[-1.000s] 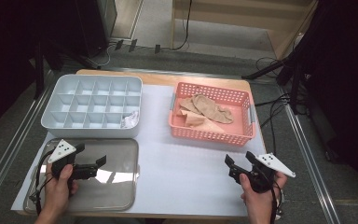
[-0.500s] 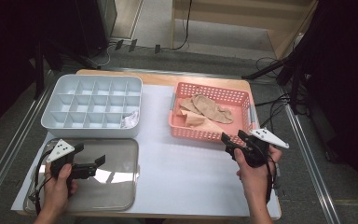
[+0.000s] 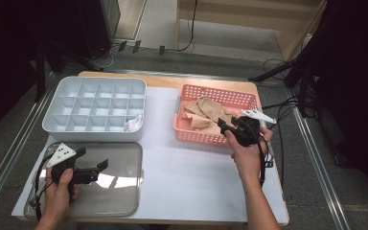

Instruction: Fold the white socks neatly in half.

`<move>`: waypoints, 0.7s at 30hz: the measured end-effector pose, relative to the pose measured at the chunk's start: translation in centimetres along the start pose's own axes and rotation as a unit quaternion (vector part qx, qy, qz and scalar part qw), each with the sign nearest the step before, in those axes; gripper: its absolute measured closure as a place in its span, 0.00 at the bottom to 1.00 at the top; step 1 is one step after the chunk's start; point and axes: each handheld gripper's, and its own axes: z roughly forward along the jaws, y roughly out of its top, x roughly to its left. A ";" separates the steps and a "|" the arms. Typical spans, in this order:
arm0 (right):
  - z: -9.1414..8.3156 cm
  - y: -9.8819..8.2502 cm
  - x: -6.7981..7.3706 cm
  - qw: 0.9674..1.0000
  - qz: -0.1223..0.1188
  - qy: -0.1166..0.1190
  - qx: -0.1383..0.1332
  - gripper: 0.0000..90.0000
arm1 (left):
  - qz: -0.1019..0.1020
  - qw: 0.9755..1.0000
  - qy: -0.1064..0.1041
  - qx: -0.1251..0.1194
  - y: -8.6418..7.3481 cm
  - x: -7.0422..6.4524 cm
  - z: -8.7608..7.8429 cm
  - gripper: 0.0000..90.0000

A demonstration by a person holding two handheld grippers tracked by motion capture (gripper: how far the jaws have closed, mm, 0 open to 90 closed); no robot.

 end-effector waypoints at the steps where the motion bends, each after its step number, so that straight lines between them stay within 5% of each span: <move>1: 0.4 0.3 0.1 1.000 -0.005 -0.004 0.004 0.51 | 0.000 1.000 0.001 0.000 0.0 0.0 0.0 0.01; 9: 3.6 2.8 -0.3 0.999 -0.024 -0.030 0.008 0.50 | -0.003 1.000 0.002 -0.003 0.0 0.2 -0.1 0.01; 14: 5.4 4.0 -1.3 0.999 -0.006 -0.032 0.007 0.50 | -0.006 1.000 0.001 -0.005 0.0 0.2 -0.1 0.01; 21: 8.6 4.3 -3.2 0.997 -0.006 -0.055 0.053 0.51 | -0.008 1.000 0.002 -0.006 0.0 0.5 -0.3 0.01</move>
